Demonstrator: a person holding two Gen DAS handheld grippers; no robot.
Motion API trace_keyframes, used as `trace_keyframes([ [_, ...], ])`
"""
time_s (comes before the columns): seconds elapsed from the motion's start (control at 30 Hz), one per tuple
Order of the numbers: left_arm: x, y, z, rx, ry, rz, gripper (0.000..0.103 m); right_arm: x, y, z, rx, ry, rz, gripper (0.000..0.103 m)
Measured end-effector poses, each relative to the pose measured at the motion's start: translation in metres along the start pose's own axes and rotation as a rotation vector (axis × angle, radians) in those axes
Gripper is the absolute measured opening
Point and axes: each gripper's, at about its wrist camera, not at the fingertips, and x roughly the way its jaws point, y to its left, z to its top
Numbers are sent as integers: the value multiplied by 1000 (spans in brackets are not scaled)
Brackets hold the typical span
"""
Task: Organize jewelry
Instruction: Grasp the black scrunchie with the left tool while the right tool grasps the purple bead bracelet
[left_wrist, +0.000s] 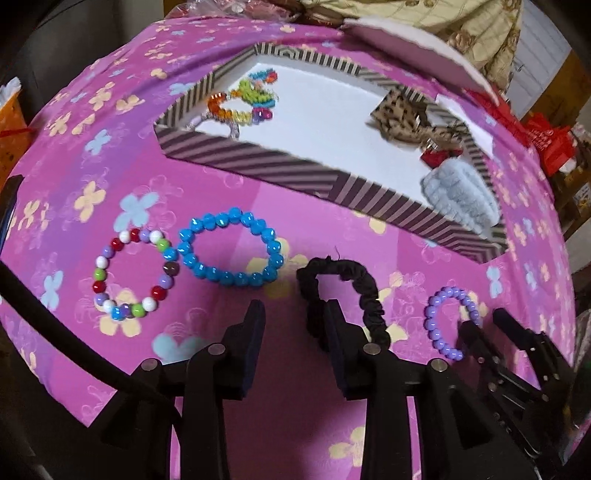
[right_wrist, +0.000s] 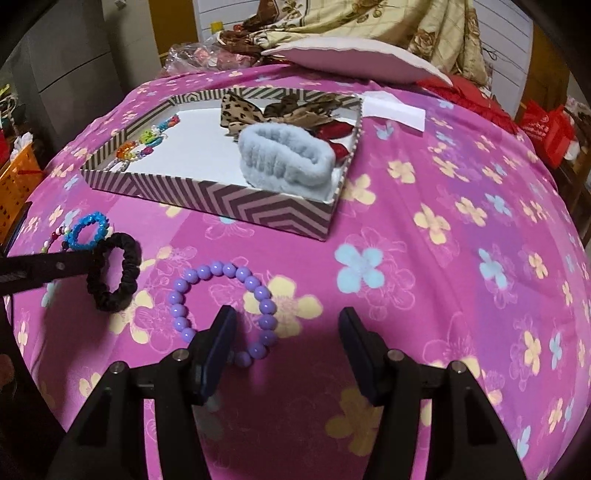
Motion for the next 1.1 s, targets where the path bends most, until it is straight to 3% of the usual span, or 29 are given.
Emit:
trace_keyframes([
  [0.2,3,-10,-1,21,-16,20,52,0,12,2,-122,-16,24,26],
  [0.3,5,-14,-2,59,-24,29,30,0,14,2,-150,-18,40,13],
  [0.33,6,-15,-3,71,-19,14,28,0,13,2,-145,-13,40,11],
  [0.47,1,-14,-1,85,-7,-49,23,-6,3,3,-91,-6,96,10],
  [0.77,-34,-12,3,109,-77,-89,23,-42,3,20,-83,-65,131,10],
  [1.1,-53,-5,7,102,-117,-70,23,-62,14,35,-116,-94,128,10],
])
